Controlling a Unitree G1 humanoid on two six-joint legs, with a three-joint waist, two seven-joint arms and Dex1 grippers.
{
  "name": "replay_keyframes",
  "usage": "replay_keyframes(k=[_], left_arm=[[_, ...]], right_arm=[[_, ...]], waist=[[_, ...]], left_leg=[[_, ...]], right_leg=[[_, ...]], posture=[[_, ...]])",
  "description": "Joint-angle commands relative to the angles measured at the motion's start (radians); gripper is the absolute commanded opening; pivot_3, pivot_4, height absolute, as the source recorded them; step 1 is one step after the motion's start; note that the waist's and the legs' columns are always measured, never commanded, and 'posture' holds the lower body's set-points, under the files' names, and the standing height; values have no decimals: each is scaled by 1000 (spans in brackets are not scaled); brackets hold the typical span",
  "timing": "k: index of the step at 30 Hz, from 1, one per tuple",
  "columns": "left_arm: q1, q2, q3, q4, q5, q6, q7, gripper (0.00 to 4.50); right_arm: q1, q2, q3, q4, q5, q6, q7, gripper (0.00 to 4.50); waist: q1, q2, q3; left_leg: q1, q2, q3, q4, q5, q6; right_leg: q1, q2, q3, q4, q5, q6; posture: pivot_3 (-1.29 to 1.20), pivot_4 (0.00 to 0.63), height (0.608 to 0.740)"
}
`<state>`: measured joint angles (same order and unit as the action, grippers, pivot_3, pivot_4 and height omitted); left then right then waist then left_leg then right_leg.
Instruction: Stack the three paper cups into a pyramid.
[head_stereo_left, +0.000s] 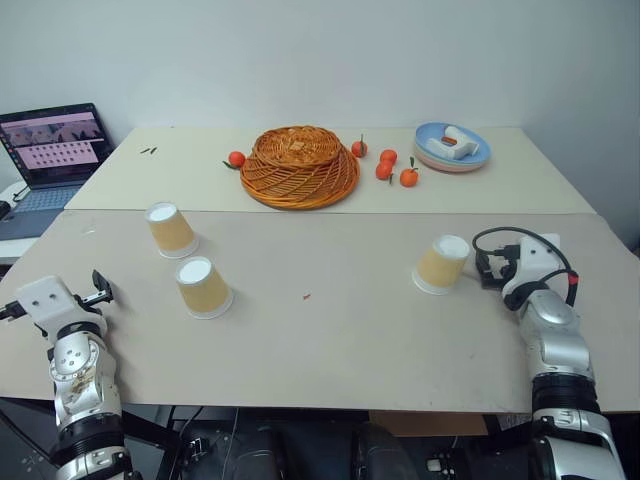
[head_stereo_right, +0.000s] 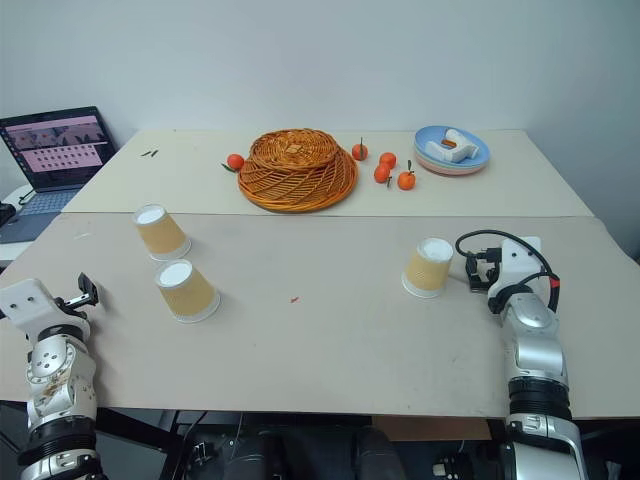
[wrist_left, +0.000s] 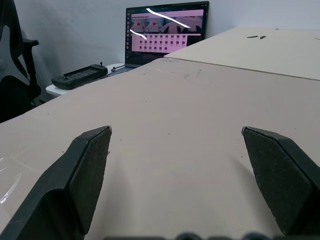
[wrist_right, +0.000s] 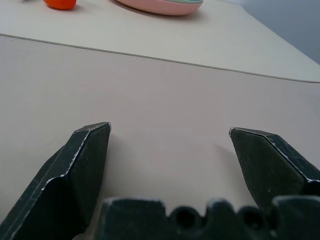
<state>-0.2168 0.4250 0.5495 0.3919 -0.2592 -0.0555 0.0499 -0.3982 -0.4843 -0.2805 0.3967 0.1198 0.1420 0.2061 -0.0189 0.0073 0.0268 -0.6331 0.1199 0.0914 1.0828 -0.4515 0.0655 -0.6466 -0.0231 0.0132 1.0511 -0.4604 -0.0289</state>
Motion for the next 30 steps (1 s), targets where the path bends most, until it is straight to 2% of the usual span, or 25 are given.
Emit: replay_keyframes(k=[1, 4, 7, 12, 16, 19, 22, 25, 29, 30], left_arm=[[-16, 4, -16, -36, -6, 5, -24, 4454], [-18, 2, -34, -44, -16, 30, -57, 4454], [-14, 4, -42, -46, -17, 37, -66, 4454], [-21, -3, -55, -48, -17, 46, -71, 4454], [-28, -10, -67, -41, -16, 51, -73, 4454], [-36, -17, -81, -43, -17, 57, -84, 4454], [-36, -15, -88, -47, -22, 60, -107, 4454], [-1, 18, -137, -86, -25, 83, -232, 4454], [98, 99, -178, -221, -66, 130, -436, 4454], [129, 130, -171, -262, -84, 154, -481, 4454]], right_arm=[[-42, -7, -26, -25, 20, -1, -17, 4500], [-169, -25, -123, -146, 149, 71, -34, 4500], [-297, -4, -115, -308, 314, 184, 33, 4500], [-412, 25, -9, -546, 545, 413, 161, 4500], [-439, 4, 109, -670, 679, 565, 298, 4500], [-405, -74, 208, -764, 772, 661, 498, 4500], [-342, -192, 312, -833, 725, 664, 657, 4500], [-288, -297, 428, -868, 606, 622, 747, 4500], [-259, -304, 491, -846, 505, 559, 774, 4500], [-257, -296, 494, -838, 492, 553, 775, 4500]], waist=[[0, 0, 0], [2, 6, 2], [1, 11, 3], [5, 9, 1], [11, 8, 1], [19, 8, 1], [28, 8, 1], [29, 8, 1], [19, 8, 2], [16, 8, 3]], left_leg=[[0, 0, 0, 0, 0, 0], [-1, -1, 1, 0, 0, 0], [-3, -3, 2, 0, 0, -1], [0, -1, -6, -1, 0, 0], [0, -1, -8, 1, -1, 1], [-2, -3, -8, 1, -1, 2], [-1, -6, -8, 1, -1, 3], [1, -7, -8, 0, -3, 5], [0, -8, -7, -1, -2, 4], [1, -8, -6, -2, -2, 4]], right_leg=[[0, 0, 0, 0, 0, 0], [-1, 0, 1, 0, 0, 0], [-3, -1, 3, 0, 0, 0], [1, 3, -1, 1, 0, 0], [0, 1, -2, 13, 0, 0], [0, 0, -2, 13, 0, 0], [4, -2, -2, 8, 0, 0], [11, -4, -5, -7, -2, -4], [12, -9, -5, -12, -3, -4], [12, -12, -6, -19, -3, -4]], posture=[[0, 150, 626], [0, 150, 626], [0, 150, 626], [0, 150, 626], [0, 150, 626], [0, 150, 626], [0, 150, 626], [0, 150, 626], [0, 150, 626], [0, 150, 626]])
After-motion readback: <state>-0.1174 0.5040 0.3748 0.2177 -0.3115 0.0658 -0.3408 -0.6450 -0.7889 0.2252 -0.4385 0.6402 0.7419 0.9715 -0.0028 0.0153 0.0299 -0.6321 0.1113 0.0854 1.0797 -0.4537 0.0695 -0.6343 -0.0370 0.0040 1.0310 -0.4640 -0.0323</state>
